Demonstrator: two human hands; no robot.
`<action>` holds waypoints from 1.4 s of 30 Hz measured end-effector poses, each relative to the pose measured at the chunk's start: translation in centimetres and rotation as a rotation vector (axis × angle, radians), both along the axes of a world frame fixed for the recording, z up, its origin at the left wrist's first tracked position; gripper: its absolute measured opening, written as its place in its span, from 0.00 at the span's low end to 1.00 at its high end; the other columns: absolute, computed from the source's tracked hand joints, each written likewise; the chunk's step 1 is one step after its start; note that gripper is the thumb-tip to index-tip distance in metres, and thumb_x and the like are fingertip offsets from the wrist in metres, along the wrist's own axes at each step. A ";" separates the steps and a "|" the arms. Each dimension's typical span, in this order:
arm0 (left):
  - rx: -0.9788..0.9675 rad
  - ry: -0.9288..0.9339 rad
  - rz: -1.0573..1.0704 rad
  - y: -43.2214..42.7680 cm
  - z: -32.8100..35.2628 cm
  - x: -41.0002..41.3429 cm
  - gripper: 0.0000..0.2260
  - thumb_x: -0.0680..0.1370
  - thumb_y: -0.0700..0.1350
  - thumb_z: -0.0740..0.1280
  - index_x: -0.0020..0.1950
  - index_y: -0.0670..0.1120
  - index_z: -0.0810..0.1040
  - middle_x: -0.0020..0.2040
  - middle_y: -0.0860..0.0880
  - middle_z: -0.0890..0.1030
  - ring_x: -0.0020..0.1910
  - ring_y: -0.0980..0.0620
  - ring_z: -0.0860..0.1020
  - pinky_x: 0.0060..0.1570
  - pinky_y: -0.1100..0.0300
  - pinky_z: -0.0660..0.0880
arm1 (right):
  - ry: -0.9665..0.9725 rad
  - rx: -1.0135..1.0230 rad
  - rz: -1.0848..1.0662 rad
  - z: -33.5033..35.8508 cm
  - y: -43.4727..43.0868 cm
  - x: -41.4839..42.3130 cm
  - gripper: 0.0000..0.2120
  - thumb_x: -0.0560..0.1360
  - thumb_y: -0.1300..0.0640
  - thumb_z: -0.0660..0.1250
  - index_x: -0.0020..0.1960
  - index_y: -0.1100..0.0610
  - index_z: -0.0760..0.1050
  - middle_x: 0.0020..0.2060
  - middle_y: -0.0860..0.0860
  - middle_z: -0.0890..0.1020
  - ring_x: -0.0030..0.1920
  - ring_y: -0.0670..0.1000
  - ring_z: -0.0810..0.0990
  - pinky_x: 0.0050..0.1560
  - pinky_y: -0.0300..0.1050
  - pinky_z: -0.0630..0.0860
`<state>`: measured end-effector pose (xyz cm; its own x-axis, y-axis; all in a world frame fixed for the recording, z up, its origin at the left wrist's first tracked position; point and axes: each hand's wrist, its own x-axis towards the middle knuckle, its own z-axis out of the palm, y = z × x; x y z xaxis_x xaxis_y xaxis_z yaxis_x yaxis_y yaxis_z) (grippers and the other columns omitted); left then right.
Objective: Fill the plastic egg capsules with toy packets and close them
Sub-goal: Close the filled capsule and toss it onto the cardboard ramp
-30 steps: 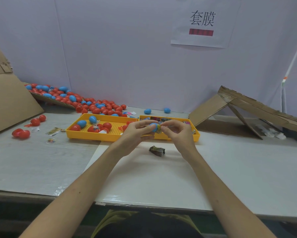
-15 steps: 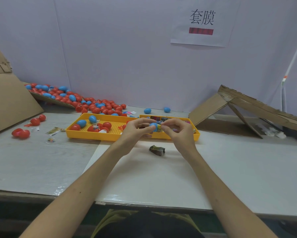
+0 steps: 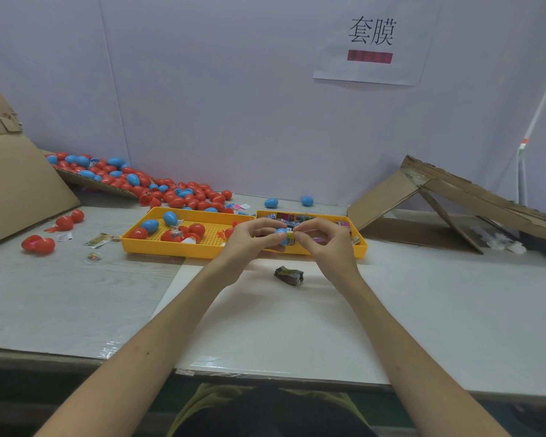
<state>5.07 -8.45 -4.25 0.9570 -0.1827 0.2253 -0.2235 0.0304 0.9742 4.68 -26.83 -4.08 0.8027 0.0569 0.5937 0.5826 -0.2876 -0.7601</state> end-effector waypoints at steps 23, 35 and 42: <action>-0.179 0.070 -0.102 0.2 0.1 -0.3 0.09 0.78 0.43 0.72 0.58 0.46 0.84 0.50 0.42 0.86 0.50 0.47 0.85 0.49 0.60 0.81 | 0.227 0.178 0.193 0.2 -0.1 -0.2 0.17 0.75 0.63 0.74 0.63 0.57 0.79 0.53 0.57 0.85 0.52 0.51 0.85 0.46 0.40 0.79; -0.328 0.207 -0.207 0.4 -0.2 -0.1 0.17 0.78 0.39 0.72 0.65 0.38 0.78 0.59 0.40 0.84 0.59 0.42 0.83 0.54 0.58 0.81 | 0.205 0.131 0.183 -0.1 -0.2 -0.1 0.19 0.73 0.60 0.76 0.62 0.53 0.79 0.50 0.52 0.87 0.52 0.51 0.86 0.53 0.51 0.83; -0.161 0.258 -0.229 0.6 0.4 -0.4 0.15 0.82 0.46 0.66 0.69 0.52 0.77 0.63 0.49 0.84 0.62 0.50 0.82 0.56 0.56 0.78 | 0.061 0.046 0.073 -0.1 0.5 -0.2 0.21 0.70 0.61 0.78 0.60 0.48 0.80 0.48 0.43 0.85 0.50 0.43 0.83 0.47 0.32 0.76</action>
